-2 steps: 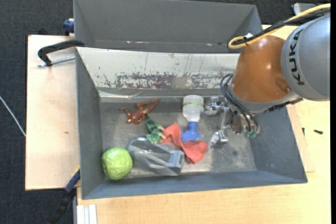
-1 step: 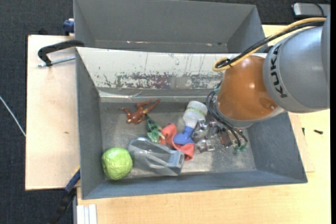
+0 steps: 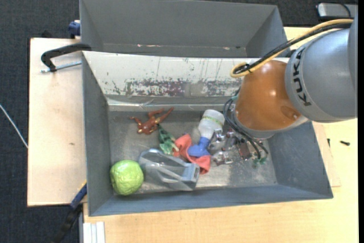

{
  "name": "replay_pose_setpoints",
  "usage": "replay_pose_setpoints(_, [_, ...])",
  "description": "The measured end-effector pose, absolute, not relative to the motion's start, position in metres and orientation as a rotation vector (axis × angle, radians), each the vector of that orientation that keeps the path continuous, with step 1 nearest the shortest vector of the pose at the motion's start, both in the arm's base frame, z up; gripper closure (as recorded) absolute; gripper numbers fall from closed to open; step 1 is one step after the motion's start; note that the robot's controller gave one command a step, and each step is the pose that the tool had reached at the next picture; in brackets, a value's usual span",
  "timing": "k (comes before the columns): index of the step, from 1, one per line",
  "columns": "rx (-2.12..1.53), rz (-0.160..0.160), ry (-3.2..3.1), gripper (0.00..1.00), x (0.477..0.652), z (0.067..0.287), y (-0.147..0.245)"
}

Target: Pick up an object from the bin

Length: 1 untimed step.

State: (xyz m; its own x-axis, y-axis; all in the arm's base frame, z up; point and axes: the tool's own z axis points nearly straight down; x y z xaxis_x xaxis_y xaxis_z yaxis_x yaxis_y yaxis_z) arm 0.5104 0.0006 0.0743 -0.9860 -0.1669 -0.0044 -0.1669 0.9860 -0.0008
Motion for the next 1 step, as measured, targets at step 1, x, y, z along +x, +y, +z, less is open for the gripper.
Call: replay_pose_setpoints(1, [-0.227, 0.001, 3.135, 1.0, 0.5112, 0.1204, 0.0047])
